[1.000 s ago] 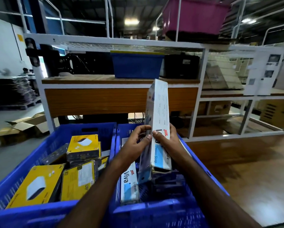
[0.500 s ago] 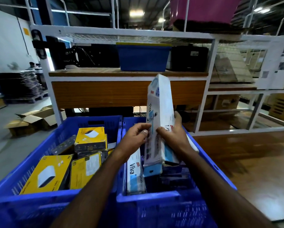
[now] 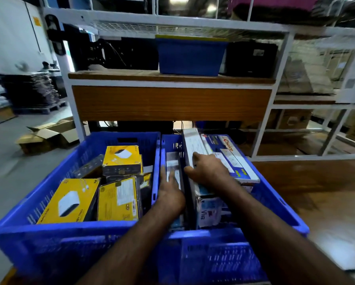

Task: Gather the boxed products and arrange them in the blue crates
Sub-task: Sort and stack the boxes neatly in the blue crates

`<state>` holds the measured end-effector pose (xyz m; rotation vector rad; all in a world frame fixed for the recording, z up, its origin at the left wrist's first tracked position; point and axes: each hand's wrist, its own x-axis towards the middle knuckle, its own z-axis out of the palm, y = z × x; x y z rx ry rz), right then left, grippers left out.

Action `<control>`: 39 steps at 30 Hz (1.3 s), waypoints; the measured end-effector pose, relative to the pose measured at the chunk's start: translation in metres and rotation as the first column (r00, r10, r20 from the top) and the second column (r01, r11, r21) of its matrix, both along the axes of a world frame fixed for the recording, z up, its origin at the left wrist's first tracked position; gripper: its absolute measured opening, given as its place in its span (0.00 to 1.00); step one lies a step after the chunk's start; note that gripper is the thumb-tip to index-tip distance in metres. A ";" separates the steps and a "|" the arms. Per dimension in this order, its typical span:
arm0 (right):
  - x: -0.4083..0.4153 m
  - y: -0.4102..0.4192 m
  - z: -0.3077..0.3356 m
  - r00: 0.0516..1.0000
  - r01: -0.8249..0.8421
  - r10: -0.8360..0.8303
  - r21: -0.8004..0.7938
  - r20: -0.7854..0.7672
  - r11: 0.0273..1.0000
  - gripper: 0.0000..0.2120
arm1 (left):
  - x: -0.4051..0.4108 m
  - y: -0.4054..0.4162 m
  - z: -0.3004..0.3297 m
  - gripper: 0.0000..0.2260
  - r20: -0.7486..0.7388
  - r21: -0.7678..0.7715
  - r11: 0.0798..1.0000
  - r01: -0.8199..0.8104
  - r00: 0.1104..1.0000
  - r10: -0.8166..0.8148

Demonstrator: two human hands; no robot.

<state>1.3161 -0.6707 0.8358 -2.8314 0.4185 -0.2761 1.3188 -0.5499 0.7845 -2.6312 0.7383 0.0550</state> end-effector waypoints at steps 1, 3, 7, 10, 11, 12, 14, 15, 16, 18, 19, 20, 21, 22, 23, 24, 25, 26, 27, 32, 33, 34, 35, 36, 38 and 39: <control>0.002 -0.001 -0.006 0.999 -0.015 0.015 -0.010 -0.032 1.000 0.16 | -0.003 -0.001 0.002 0.17 0.041 0.084 0.996 0.001 0.999 -0.004; 0.007 -0.002 -0.020 0.995 -0.042 0.041 -0.013 -0.093 0.999 0.15 | -0.007 -0.006 0.007 0.16 0.043 0.166 0.986 -0.011 0.999 0.004; 0.022 -0.001 -0.042 0.985 -0.027 0.024 -0.011 -0.169 1.000 0.20 | 0.000 -0.006 0.003 0.19 0.042 0.113 0.992 -0.052 0.998 0.047; 0.034 -0.001 -0.056 0.967 -0.003 0.019 0.066 -0.252 0.998 0.26 | 0.001 -0.004 0.006 0.17 0.033 -0.035 0.994 -0.101 0.994 0.102; 0.035 -0.002 -0.061 0.961 0.010 0.017 0.096 -0.277 0.995 0.28 | 0.001 -0.003 0.007 0.17 0.034 -0.073 0.991 -0.110 0.993 0.113; 0.037 -0.002 -0.065 0.955 0.017 0.020 0.120 -0.297 0.993 0.30 | 0.002 -0.002 0.008 0.17 0.031 -0.101 0.988 -0.116 0.992 0.120; 0.037 -0.005 -0.075 0.939 0.022 0.034 0.157 -0.343 0.987 0.33 | 0.005 -0.001 0.007 0.17 0.009 -0.140 0.982 -0.124 0.992 0.126; 0.037 -0.006 -0.078 0.933 0.022 0.041 0.172 -0.357 0.985 0.34 | 0.005 -0.001 0.007 0.17 0.002 -0.149 0.981 -0.127 0.992 0.128; 0.038 -0.007 -0.080 0.929 0.024 0.045 0.181 -0.368 0.983 0.35 | 0.005 -0.001 0.007 0.17 -0.003 -0.152 0.981 -0.120 0.993 0.121; 0.037 -0.007 -0.083 0.902 0.036 0.047 0.182 -0.430 0.983 0.40 | 0.004 -0.002 0.006 0.18 -0.006 -0.137 0.987 -0.082 0.997 0.082; 0.035 -0.006 -0.084 0.880 0.048 0.048 0.188 -0.473 0.981 0.41 | 0.003 -0.003 0.006 0.18 -0.007 -0.117 0.991 -0.063 0.998 0.063; 0.033 -0.004 -0.087 0.864 0.048 0.058 0.197 -0.500 0.979 0.42 | 0.002 -0.003 0.005 0.18 -0.007 -0.091 0.995 -0.047 0.999 0.047; 0.030 -0.002 -0.088 0.852 0.036 0.072 0.194 -0.519 0.980 0.40 | 0.002 -0.003 0.004 0.19 -0.006 -0.065 0.997 -0.035 0.999 0.035; 0.029 0.000 -0.092 0.850 0.005 0.089 0.177 -0.520 0.984 0.38 | 0.001 -0.003 0.003 0.19 -0.004 -0.048 0.999 -0.024 1.000 0.024; 0.031 0.000 -0.097 0.852 -0.034 0.097 0.131 -0.515 0.991 0.35 | 0.001 -0.003 0.002 0.20 0.000 -0.041 0.999 -0.012 1.000 0.012; 0.034 0.000 -0.100 0.849 -0.078 0.110 0.083 -0.517 0.993 0.33 | 0.002 -0.002 0.000 0.21 0.004 -0.032 0.999 0.003 1.000 -0.003; 0.036 0.000 -0.102 0.842 -0.123 0.127 0.043 -0.525 0.991 0.33 | 0.001 -0.001 0.000 0.22 0.002 -0.023 1.000 0.015 1.000 -0.015; 0.039 -0.001 -0.104 0.832 -0.155 0.139 0.015 -0.537 0.988 0.33 | 0.001 0.000 0.001 0.24 -0.004 -0.016 1.000 0.022 1.000 -0.022; 0.041 -0.001 -0.105 0.822 -0.169 0.141 -0.001 -0.552 0.986 0.34 | 0.001 0.001 0.001 0.25 -0.012 -0.016 1.000 0.025 1.000 -0.025; 0.040 0.002 -0.091 0.932 -0.201 0.192 0.001 -0.307 0.980 0.33 | 0.000 0.003 0.002 0.23 -0.016 -0.109 0.993 0.035 0.999 -0.037; 0.038 0.003 -0.086 0.951 -0.217 0.217 0.025 -0.222 0.976 0.31 | 0.000 0.003 0.002 0.21 -0.014 -0.137 0.990 0.036 0.999 -0.039; 0.036 0.003 -0.080 0.958 -0.242 0.247 0.049 -0.143 0.969 0.27 | 0.000 0.003 0.003 0.20 -0.013 -0.160 0.986 0.033 0.999 -0.035; 0.031 0.004 -0.074 0.959 -0.268 0.272 0.058 -0.080 0.962 0.22 | 0.000 0.003 0.003 0.19 -0.009 -0.182 0.983 0.031 0.999 -0.034; 0.025 0.003 -0.069 0.954 -0.298 0.298 0.043 -0.017 0.954 0.18 | 0.000 0.003 0.003 0.18 -0.007 -0.194 0.981 0.028 1.000 -0.030; 0.011 0.003 -0.057 0.925 -0.352 0.347 0.008 0.156 0.936 0.13 | 0.002 0.004 0.004 0.18 -0.001 -0.224 0.974 0.026 1.000 -0.027; 0.003 0.001 -0.051 0.894 -0.379 0.366 0.002 0.258 0.925 0.13 | 0.003 0.003 0.005 0.17 -0.009 -0.257 0.966 0.018 1.000 -0.021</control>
